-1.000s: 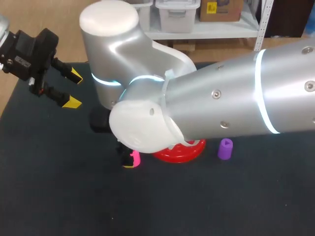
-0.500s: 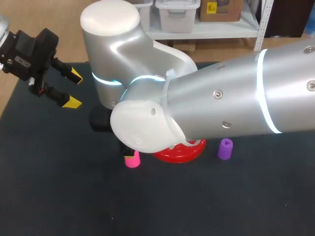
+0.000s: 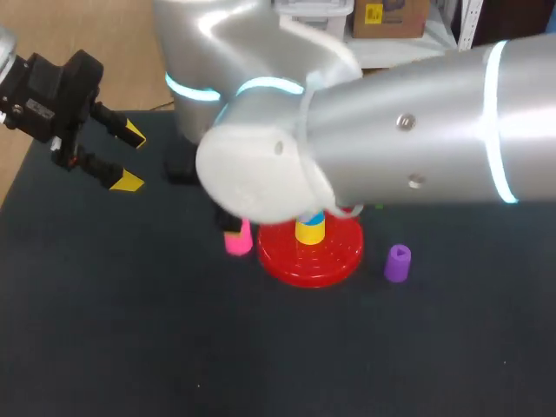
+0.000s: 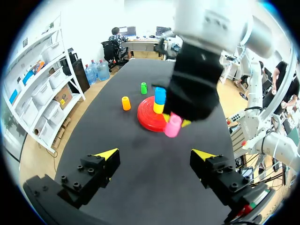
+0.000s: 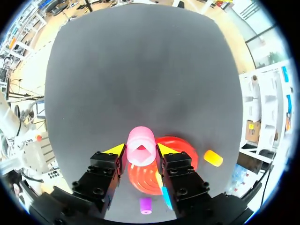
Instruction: Pick up and stack the cylinders on the red base in this order: pink,purple,orange,green
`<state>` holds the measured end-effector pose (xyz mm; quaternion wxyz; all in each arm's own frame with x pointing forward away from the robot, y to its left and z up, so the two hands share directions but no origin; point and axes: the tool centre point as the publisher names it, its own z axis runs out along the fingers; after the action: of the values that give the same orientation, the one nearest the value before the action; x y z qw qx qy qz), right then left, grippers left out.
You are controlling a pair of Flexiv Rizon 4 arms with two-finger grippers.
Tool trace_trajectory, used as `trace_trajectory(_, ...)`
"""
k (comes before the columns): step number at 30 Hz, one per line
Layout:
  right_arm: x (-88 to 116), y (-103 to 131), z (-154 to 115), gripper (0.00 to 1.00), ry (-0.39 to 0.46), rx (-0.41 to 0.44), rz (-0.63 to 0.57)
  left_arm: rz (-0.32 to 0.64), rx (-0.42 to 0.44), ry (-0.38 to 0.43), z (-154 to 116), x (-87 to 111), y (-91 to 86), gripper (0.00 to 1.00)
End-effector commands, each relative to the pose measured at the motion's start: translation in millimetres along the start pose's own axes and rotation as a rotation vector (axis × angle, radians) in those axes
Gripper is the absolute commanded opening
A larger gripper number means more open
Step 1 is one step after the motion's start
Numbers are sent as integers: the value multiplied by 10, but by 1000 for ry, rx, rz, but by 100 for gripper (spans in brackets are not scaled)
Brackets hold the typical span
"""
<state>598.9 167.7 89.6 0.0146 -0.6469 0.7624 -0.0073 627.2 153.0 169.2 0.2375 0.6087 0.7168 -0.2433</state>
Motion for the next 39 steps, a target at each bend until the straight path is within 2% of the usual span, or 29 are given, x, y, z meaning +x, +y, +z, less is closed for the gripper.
trace_trajectory(1,110,-187,-260,0,-27,-7,30,2,-2,-2,2,9,-3,100)
trace_trajectory(8,319,-491,-526,0,-38,24,92,2,-2,-2,2,9,-3,100)
trace_trajectory(17,647,-594,-732,0,-55,26,160,2,-2,-2,2,9,-3,100)
trace_trajectory(26,883,-637,-656,0,-42,14,217,2,-2,-2,2,9,-3,100)
trace_trajectory(39,985,-587,-587,0,-41,-2,248,2,-2,-2,2,9,-3,100)
